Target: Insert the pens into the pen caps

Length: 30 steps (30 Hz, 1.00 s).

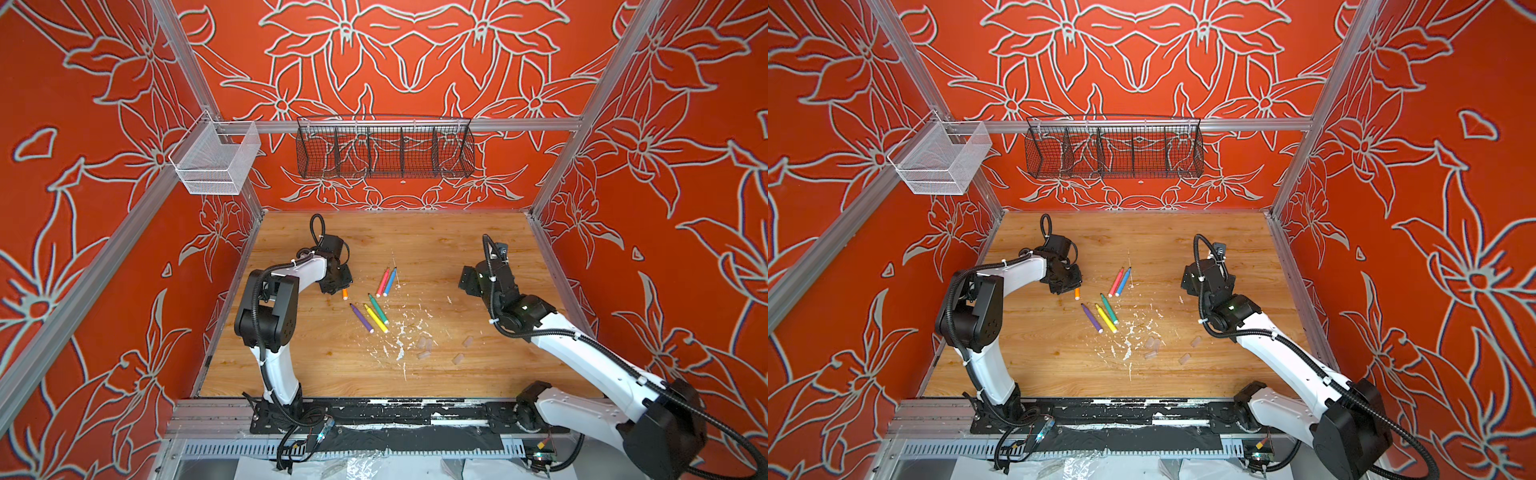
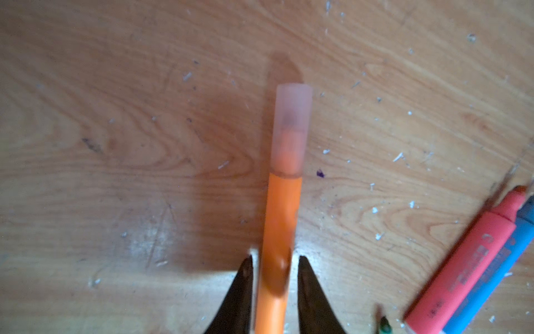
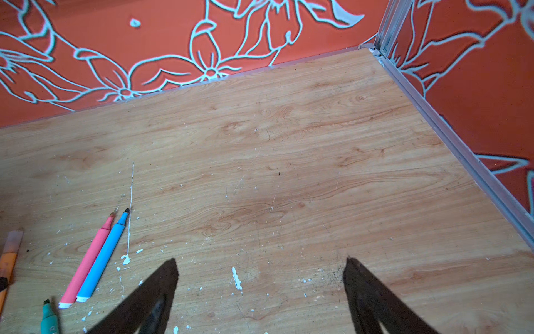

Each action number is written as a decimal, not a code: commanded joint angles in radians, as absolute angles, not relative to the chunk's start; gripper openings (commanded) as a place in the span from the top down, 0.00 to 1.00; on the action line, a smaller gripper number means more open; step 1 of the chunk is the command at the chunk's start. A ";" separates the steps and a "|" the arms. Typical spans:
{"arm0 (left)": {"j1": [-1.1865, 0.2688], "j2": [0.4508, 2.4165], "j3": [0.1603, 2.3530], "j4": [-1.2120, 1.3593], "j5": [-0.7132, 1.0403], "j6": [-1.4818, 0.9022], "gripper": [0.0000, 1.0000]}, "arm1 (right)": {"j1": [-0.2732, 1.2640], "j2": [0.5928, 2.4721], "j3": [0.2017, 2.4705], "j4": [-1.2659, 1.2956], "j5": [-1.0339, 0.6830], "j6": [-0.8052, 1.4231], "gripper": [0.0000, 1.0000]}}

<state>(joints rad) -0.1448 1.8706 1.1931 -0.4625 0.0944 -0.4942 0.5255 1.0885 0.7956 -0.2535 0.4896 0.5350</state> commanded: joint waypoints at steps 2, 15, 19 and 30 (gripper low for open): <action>-0.139 1.869 1.204 -0.484 0.094 -0.493 0.73 | 0.518 1.065 0.779 -0.253 0.489 0.541 0.09; -0.293 1.425 0.948 -0.219 0.009 -0.378 0.59 | 0.513 1.053 0.778 -0.253 0.475 0.544 0.09; -0.443 1.352 0.904 -0.127 -0.033 -0.288 0.58 | 0.510 1.056 0.777 -0.254 0.480 0.548 0.09; -0.566 1.623 1.124 -0.273 -0.005 -0.229 0.63 | 0.508 1.081 0.781 -0.249 0.474 0.549 0.09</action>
